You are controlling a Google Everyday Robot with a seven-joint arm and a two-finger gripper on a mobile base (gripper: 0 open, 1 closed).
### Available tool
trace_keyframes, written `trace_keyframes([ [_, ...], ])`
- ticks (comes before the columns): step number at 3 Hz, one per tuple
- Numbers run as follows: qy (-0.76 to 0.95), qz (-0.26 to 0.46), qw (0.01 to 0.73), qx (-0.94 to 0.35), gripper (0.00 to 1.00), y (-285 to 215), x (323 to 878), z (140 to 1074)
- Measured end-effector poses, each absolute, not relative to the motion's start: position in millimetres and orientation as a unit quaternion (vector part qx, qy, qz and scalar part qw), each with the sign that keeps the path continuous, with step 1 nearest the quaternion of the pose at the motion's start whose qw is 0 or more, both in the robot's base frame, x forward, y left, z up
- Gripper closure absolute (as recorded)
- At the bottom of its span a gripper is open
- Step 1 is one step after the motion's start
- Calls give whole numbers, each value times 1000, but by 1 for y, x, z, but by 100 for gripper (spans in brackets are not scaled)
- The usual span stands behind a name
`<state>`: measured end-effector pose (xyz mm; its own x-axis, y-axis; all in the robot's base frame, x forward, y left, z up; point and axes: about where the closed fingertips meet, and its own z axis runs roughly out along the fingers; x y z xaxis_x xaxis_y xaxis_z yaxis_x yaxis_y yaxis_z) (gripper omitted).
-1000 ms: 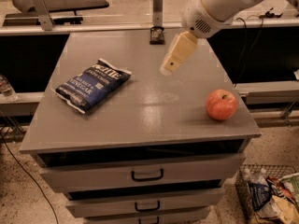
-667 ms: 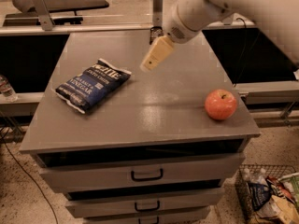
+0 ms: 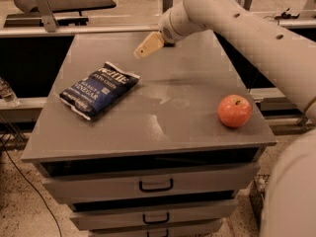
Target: Move rxbar chocolate near apple
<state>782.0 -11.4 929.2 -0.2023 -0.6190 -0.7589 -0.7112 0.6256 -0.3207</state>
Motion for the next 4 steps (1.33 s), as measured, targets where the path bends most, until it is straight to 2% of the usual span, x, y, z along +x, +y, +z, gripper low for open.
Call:
trace_keyframes([
  [2,791,82,517,-316,0,-35,874,912],
  [4,815,105,517,-241,0,-39,917,892],
])
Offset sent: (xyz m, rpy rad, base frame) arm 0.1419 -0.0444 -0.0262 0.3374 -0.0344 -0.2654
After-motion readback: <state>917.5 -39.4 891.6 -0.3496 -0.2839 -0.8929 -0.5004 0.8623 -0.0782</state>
